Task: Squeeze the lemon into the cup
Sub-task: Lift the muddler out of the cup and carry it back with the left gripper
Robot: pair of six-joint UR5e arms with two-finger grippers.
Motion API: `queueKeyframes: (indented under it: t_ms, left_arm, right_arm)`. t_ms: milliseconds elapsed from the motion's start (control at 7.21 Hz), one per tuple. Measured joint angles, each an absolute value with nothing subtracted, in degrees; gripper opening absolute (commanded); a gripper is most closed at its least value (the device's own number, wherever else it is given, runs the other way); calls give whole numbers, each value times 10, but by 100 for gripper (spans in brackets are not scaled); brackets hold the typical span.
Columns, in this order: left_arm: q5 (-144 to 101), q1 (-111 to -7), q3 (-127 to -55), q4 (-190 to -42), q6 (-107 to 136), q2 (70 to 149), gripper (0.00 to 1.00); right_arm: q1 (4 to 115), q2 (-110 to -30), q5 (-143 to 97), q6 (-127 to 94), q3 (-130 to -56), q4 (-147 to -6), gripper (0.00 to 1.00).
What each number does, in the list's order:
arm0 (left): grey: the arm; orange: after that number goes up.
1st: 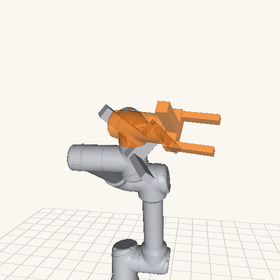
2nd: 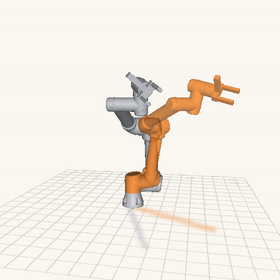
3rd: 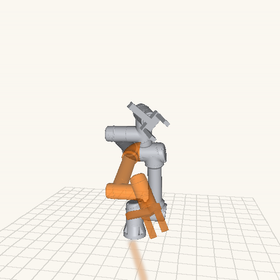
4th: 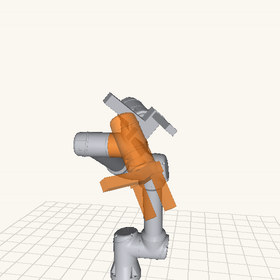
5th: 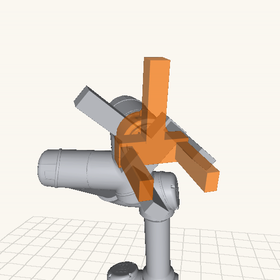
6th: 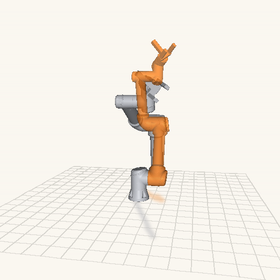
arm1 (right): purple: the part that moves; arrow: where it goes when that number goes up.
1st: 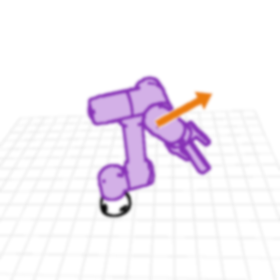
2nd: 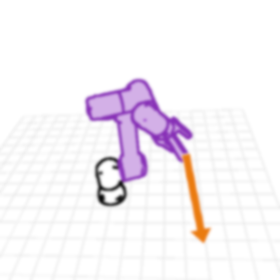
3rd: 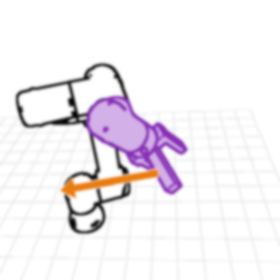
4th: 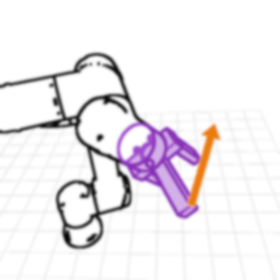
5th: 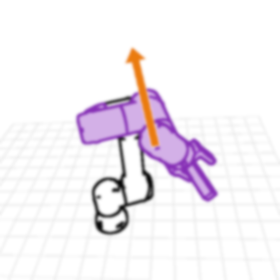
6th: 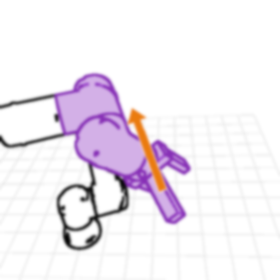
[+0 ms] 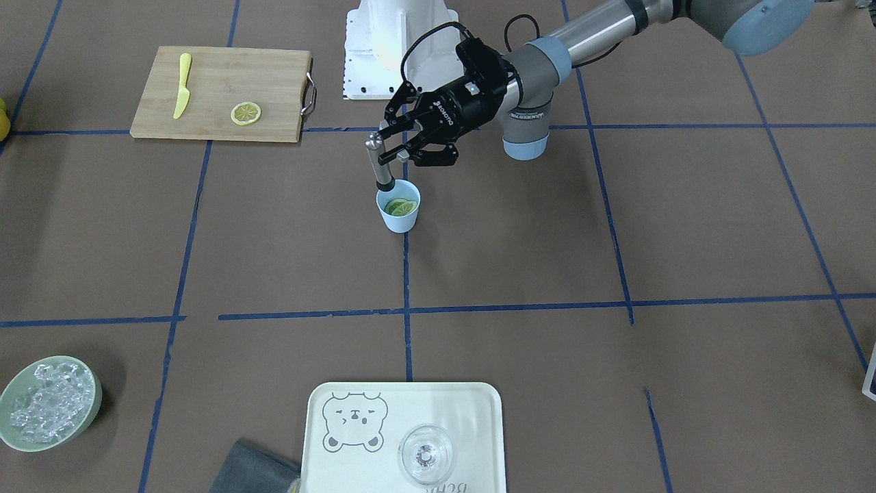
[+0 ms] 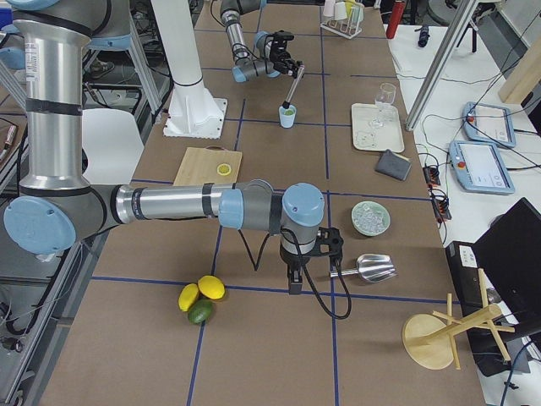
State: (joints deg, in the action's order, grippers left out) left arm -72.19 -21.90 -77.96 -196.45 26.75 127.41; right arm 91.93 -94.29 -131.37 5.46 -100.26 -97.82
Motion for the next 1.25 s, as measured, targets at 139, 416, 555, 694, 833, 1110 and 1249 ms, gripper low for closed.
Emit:
queueKeyframes:
  t_ms: [139, 416, 555, 694, 833, 1110, 1249]
  left_arm:
    - [-723, -232, -797, -1943, 275, 1273, 0]
    - [-724, -252, -862, -1804, 305, 1262, 0]
    - [-725, -259, -904, -1715, 315, 1251, 0]
    - [-730, -265, -934, -1641, 324, 1240, 0]
    - [-752, -277, -951, -1582, 333, 1225, 0]
    - [-860, -328, -986, -1437, 341, 1194, 0]
    - [-923, -361, -1008, -1343, 340, 1186, 0]
  right_arm:
    - [919, -943, -1314, 55, -1002, -978, 100]
    - [919, -944, -1315, 55, -1003, -978, 100]
    - [919, -944, -1315, 55, -1003, -978, 100]
    - [919, -944, -1315, 55, -1003, -978, 100]
    - [919, -944, -1315, 56, -1002, -978, 100]
    - [919, -946, -1316, 55, -980, -945, 100]
    - [919, -946, -1319, 54, -953, -905, 100]
